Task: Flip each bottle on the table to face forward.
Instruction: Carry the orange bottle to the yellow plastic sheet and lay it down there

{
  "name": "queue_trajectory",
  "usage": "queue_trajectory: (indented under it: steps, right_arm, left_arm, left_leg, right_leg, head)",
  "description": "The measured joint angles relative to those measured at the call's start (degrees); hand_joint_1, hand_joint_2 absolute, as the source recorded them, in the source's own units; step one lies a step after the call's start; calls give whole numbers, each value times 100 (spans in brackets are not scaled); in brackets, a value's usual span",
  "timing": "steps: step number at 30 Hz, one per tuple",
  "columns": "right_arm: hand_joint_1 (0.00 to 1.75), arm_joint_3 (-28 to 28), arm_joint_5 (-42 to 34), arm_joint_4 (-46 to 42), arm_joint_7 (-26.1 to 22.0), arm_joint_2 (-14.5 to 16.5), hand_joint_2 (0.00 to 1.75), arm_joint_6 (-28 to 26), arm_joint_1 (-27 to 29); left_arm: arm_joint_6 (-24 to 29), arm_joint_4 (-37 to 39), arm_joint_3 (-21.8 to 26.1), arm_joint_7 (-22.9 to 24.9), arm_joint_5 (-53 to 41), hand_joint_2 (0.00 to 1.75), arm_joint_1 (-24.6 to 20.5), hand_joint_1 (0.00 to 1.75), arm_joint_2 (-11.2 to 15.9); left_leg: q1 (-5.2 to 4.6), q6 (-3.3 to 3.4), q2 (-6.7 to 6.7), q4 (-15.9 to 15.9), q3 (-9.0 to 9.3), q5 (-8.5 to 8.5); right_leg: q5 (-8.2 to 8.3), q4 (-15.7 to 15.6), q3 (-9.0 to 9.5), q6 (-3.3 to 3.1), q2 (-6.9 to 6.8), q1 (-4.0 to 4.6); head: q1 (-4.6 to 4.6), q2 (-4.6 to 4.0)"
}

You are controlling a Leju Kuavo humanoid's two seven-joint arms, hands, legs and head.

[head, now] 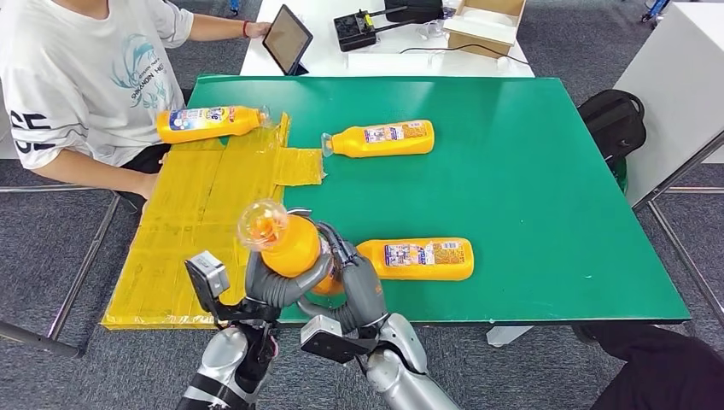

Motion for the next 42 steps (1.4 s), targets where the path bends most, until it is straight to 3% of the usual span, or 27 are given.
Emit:
queue_trajectory:
  steps: [4, 7, 13, 19, 24, 34, 39, 42]
  right_arm:
    - [0, -8, -424, -211, -40, 14, 0, 224, 28]
    - [0, -18, -804, -511, -207, 33, 0, 280, 36]
    - [0, -71, -1324, -916, -459, 62, 0, 67, 32]
    - [0, -112, -1474, -1131, -586, 62, 0, -50, 46]
    - [0, -183, -1691, -1570, -763, 57, 0, -554, 172]
    - [0, -231, -1724, -1971, -765, 51, 0, -681, 270]
    - [0, -231, -1794, -2169, -768, 34, 0, -1049, 278]
    - [0, -243, -1547, -2272, -768, 17, 0, -1146, 284]
  left_arm:
    - [1258, 32, 165, -222, -725, 175, -263, 175, 8]
    - [1991, 194, 588, -303, -920, 175, -581, 175, 69]
    - [2671, 683, 1519, -454, -1381, 175, -1035, 175, 254]
    - [3127, 1036, 1791, -420, -1984, 175, -1285, 175, 397]
    - [4053, 1774, 1809, 114, -3773, 175, -1661, 175, 650]
    - [4194, 2518, 1814, 320, -4217, 175, -1956, 175, 841]
    - [4207, 3097, 1816, 1353, -6489, 175, -2151, 175, 1051]
    - [4208, 3548, 1816, 1773, -7405, 175, -2259, 175, 1200]
  left_leg:
    - [0, 0, 0, 0, 0, 1]
    - [3, -1, 7, 0, 3, 2]
    - [5, -3, 10, 0, 4, 4]
    - [3, -3, 10, 0, 2, 3]
    - [4, -3, 14, 0, 4, 4]
    - [4, -3, 19, 0, 3, 3]
    - [5, -3, 21, 0, 3, 3]
    - [5, -3, 23, 0, 4, 4]
  right_leg:
    - [1, 1, 1, 0, 0, 1]
    - [6, 2, 2, -9, 0, 4]
    - [10, 3, 1, -16, 2, 6]
    - [10, 2, -1, -16, 1, 4]
    - [11, 3, -3, -16, 7, 5]
    - [11, 4, -5, -16, 15, 5]
    - [11, 3, -6, -17, 19, 5]
    - [12, 4, -8, -17, 25, 6]
  head:
    - [0, 0]
    - [0, 0]
    - [0, 0]
    - [2, 0]
    - [0, 0]
    - [1, 0]
    - [1, 0]
    - [0, 0]
